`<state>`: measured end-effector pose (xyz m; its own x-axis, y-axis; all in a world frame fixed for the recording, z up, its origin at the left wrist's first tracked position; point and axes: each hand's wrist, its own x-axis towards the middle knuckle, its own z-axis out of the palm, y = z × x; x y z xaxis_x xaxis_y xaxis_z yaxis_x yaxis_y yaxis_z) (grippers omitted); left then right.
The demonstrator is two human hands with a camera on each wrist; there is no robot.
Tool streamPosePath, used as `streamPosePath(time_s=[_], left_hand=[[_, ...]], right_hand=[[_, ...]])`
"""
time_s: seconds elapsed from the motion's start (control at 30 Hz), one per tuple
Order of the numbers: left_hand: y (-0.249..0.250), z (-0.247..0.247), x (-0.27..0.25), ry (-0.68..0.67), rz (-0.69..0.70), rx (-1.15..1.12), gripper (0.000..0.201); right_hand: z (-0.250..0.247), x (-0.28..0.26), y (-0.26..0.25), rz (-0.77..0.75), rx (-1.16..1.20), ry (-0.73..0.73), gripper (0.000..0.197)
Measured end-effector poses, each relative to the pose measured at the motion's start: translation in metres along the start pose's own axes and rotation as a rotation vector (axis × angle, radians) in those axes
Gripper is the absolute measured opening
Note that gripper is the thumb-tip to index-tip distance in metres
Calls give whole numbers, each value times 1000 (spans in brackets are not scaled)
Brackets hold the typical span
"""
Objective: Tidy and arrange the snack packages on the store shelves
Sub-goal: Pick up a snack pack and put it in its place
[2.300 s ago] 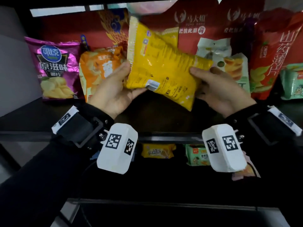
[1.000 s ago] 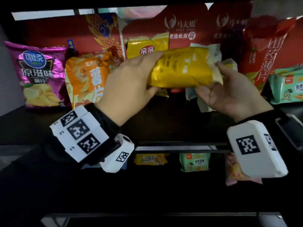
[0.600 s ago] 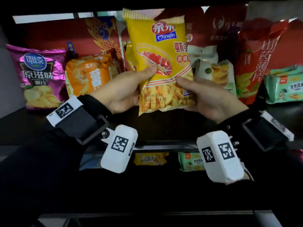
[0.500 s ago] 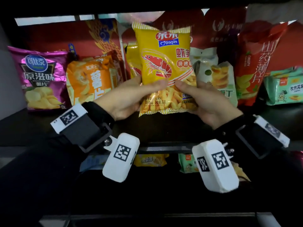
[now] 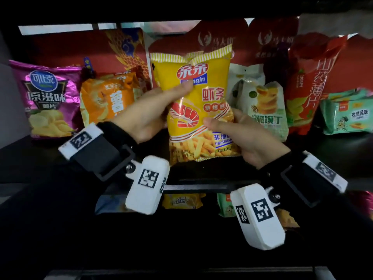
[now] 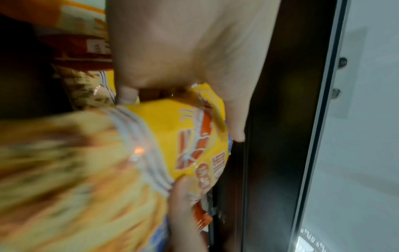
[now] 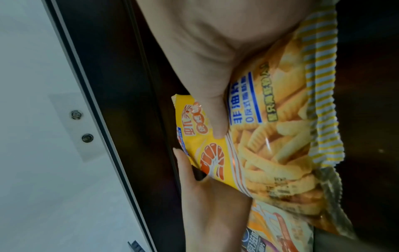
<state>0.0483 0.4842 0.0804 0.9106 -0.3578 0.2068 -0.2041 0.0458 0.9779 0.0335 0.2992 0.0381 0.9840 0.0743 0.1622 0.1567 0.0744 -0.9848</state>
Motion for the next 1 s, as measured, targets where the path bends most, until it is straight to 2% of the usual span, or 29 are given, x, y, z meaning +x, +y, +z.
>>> streamPosePath(time_s=[0.1, 0.23, 0.4, 0.53, 0.63, 0.7, 0.77, 0.87, 0.93, 1.0], left_hand=[[13, 5, 9, 88, 34, -82, 54], [11, 11, 16, 142, 7, -64, 44], [17, 17, 19, 88, 7, -153, 53], [19, 12, 26, 170, 16, -259, 52], [13, 16, 30, 193, -39, -294, 50], [10, 16, 30, 179, -49, -281, 48], [7, 12, 26, 98, -21, -224, 47], [-7, 6, 11, -10, -13, -60, 58], [-20, 4, 3, 31, -21, 12, 64], [-31, 3, 0, 108, 8, -25, 61]], right_hand=[[2, -1, 1, 40, 24, -35, 53], [-2, -1, -17, 44, 128, -151, 39], [-4, 15, -49, -66, 212, -70, 38], [1, 24, -49, -80, 272, -26, 37], [3, 27, -43, -28, 338, -16, 40], [4, 28, -38, 4, 357, -4, 41], [4, 28, -36, 5, 399, 15, 42], [1, 26, -32, -28, 499, 29, 43], [0, 21, -27, -49, 458, -19, 42], [0, 13, -19, -38, 325, -95, 43]])
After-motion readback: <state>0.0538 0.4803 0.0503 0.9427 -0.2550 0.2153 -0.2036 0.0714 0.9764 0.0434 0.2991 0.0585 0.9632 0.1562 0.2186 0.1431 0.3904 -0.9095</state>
